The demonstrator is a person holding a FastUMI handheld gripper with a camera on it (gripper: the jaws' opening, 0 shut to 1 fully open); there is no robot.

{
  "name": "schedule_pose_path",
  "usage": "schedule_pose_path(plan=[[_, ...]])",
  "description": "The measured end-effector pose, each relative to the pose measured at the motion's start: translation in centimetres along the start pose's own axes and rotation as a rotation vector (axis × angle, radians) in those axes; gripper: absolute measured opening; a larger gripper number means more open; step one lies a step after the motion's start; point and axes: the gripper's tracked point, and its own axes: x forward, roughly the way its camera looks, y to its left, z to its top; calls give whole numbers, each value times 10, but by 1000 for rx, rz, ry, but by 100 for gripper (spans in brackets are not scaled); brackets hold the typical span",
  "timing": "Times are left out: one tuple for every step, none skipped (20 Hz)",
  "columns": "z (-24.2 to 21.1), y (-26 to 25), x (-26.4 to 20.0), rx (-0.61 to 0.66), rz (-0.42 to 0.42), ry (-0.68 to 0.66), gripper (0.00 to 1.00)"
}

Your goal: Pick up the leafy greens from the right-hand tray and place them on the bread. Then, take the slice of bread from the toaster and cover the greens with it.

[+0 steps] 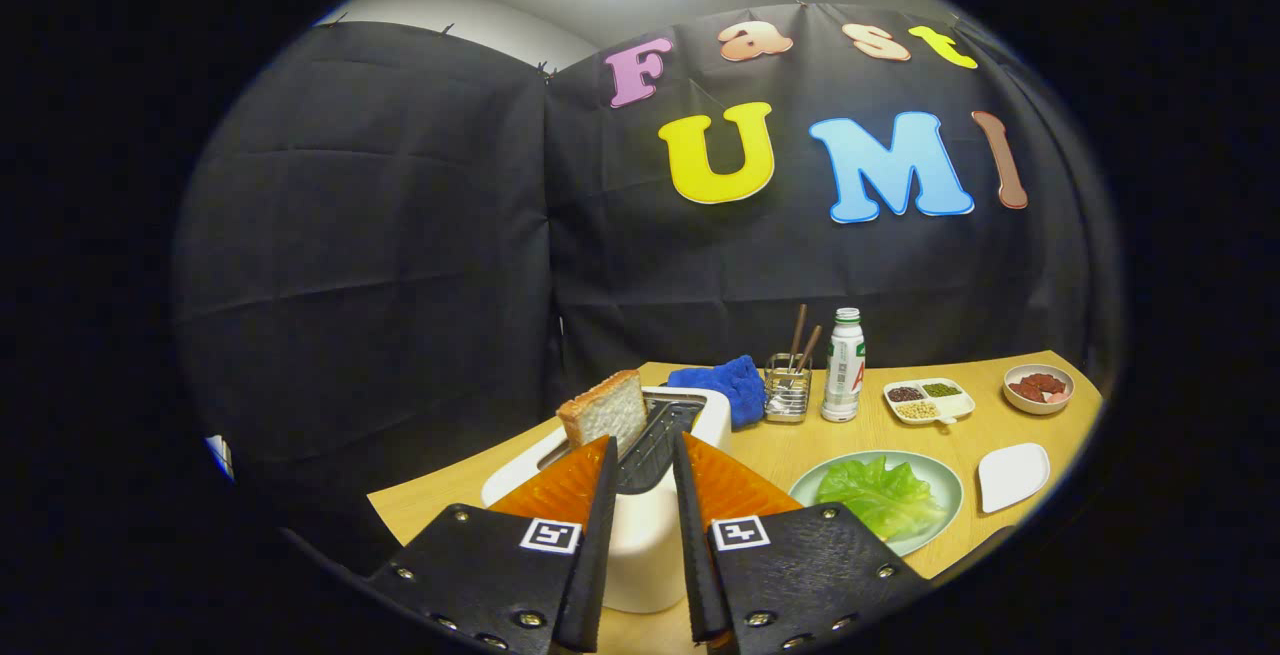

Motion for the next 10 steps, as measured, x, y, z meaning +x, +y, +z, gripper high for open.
schedule_pose_path(plan=[[-1, 10, 4, 0, 16, 9, 33], [-2, 18, 9, -2, 26, 17, 33], [-2, 22, 12, -2, 18, 17, 33], [-1, 28, 17, -15, 18, 11, 34], [0, 31, 23, -34, 2, 8, 33], [-1, 32, 26, -45, -14, 4, 33], [-3, 34, 31, -48, -26, 8, 34], [-6, 38, 37, -47, -29, 17, 34], [-8, 41, 42, -44, -35, 27, 33], [-9, 43, 48, -50, -43, 35, 34]])
